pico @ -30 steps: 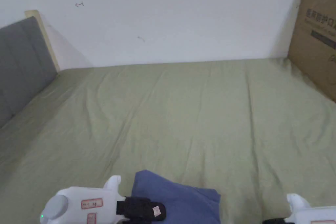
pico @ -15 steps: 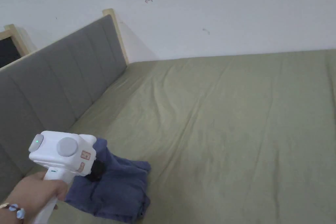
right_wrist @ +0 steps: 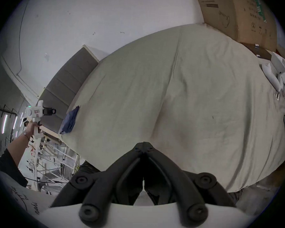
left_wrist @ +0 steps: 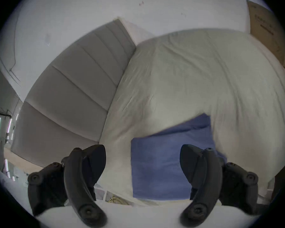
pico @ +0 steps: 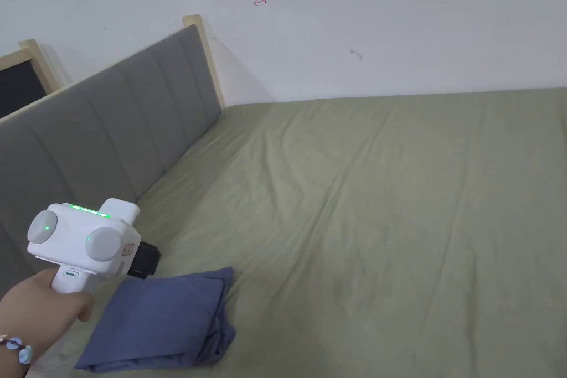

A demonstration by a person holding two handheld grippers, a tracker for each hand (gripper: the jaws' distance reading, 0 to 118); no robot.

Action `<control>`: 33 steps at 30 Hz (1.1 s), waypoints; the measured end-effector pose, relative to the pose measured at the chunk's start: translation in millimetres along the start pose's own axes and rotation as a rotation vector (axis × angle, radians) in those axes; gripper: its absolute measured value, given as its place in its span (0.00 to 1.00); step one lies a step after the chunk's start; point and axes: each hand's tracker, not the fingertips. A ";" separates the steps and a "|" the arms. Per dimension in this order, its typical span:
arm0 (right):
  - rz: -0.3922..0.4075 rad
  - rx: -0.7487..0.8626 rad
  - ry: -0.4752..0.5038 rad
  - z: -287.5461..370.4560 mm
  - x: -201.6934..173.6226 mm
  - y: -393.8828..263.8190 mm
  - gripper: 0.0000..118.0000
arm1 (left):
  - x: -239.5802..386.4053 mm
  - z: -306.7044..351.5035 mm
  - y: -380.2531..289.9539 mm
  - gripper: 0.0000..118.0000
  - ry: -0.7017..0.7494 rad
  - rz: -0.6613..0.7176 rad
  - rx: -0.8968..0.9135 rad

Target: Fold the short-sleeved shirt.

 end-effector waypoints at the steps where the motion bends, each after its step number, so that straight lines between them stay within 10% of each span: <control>1: 0.004 0.006 -0.002 -0.4 -1.2 -2.2 0.00 | 3.2 7.9 -0.6 0.83 -0.029 0.020 0.011; 4: -0.003 0.029 0.011 3.6 1.7 1.4 0.00 | 24.5 26.8 -2.4 0.78 -0.122 0.046 0.010; 7: -0.008 0.055 0.027 7.1 1.6 4.6 0.00 | 71.2 42.4 -11.8 0.07 -0.341 0.044 -0.064; 8: -0.005 0.063 0.030 8.3 -0.3 5.8 0.00 | 83.2 32.1 -8.1 0.01 -0.400 0.037 -0.084; 14: 0.059 0.148 0.017 32.3 -34.6 18.5 0.00 | 184.2 117.3 0.8 0.01 -0.652 0.198 0.214; 28: 0.278 0.940 -0.246 107.6 -112.0 67.5 0.02 | 273.8 292.4 27.9 0.01 -0.215 0.288 1.072; 31: 0.279 0.985 -0.297 104.2 -115.9 74.7 0.67 | 275.3 298.4 29.2 0.10 -0.227 0.313 1.096; 33: 0.266 1.006 -0.294 105.6 -118.2 77.5 0.99 | 276.4 297.6 33.2 0.49 -0.243 0.341 1.086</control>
